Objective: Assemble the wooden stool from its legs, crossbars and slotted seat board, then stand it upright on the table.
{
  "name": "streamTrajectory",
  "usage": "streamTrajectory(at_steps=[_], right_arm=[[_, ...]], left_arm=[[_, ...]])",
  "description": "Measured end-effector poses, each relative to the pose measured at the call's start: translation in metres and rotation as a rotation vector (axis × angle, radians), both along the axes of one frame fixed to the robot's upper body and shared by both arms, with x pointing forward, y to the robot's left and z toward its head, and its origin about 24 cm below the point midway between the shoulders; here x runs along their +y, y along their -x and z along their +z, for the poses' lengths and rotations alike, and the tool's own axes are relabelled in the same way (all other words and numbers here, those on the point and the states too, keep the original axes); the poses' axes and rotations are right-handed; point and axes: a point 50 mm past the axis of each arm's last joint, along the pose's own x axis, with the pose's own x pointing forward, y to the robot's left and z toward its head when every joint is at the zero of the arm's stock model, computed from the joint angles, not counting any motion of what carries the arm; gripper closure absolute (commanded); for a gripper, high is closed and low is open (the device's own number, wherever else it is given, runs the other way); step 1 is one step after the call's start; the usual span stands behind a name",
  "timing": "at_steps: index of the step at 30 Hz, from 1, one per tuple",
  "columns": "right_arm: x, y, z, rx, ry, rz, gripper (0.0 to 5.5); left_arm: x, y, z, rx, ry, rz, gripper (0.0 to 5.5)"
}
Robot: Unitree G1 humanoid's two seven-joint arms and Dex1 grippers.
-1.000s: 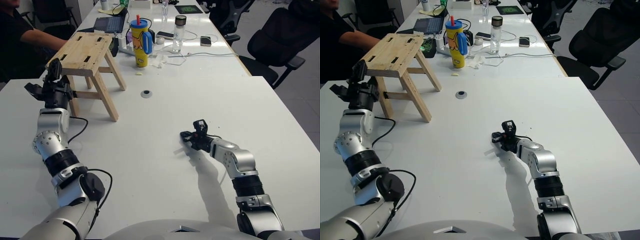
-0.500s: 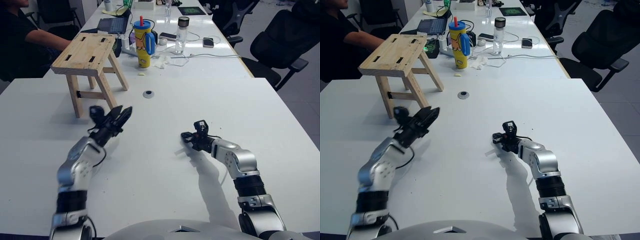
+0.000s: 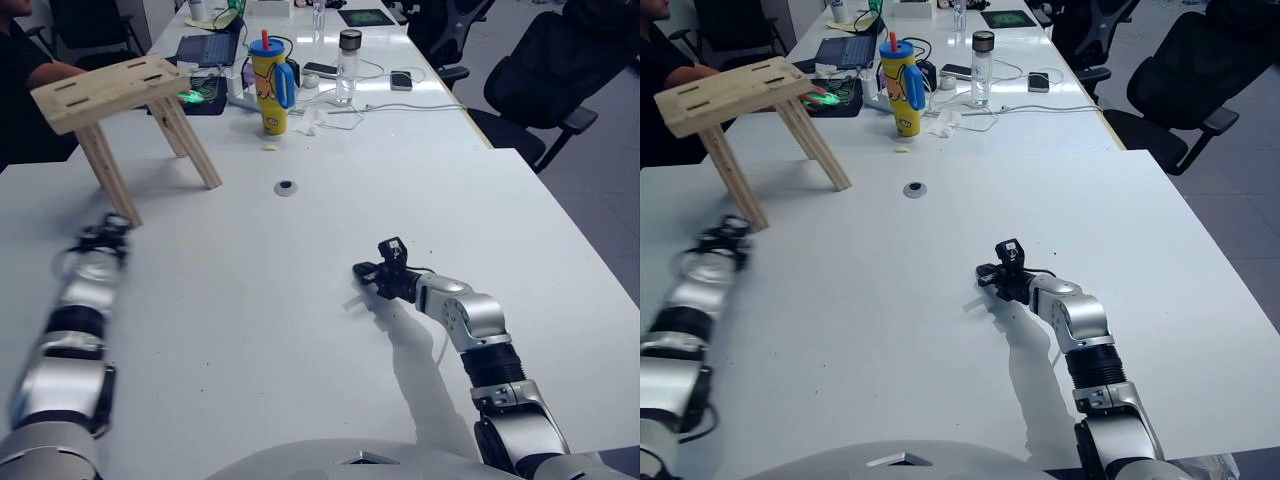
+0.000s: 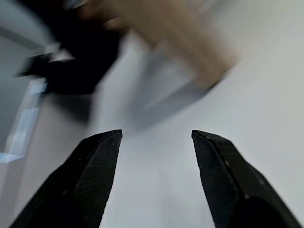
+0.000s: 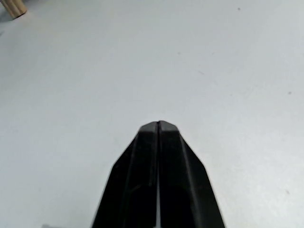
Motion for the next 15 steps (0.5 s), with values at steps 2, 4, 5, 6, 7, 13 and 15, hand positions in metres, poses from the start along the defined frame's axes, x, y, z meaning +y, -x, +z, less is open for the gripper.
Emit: streamTrajectory(at_steps=[2, 4, 5, 6, 7, 13, 15], right_arm=[[0.001, 0.004, -0.001, -0.002, 0.005, 0.004, 5.5], [0.006, 0.01, -0.005, 0.011, 0.012, 0.023, 5.5], [0.01, 0.011, -0.006, 0.018, 0.008, 0.034, 5.5], [0.012, 0.012, -0.005, 0.017, 0.004, 0.04, 5.5], [0.013, 0.012, -0.004, 0.007, 0.001, 0.043, 5.5], [0.011, 0.003, 0.007, -0.201, 0.021, -0.036, 5.5], [0.004, -0.006, 0.023, -0.315, -0.018, -0.125, 5.5]], left_arm=[[0.033, 0.01, 0.044, -0.049, -0.193, 0.084, 2.74], [0.046, 0.009, 0.094, -0.208, -0.265, 0.094, 2.74], [0.04, 0.001, 0.112, -0.344, -0.227, 0.045, 2.74], [0.031, -0.007, 0.113, -0.413, -0.174, 0.001, 2.74], [0.018, -0.017, 0.1, -0.473, -0.063, -0.044, 2.74], [-0.084, -0.044, 0.005, -0.681, 0.531, -0.257, 2.74], [-0.11, -0.051, 0.01, -0.758, 0.619, -0.351, 2.74]])
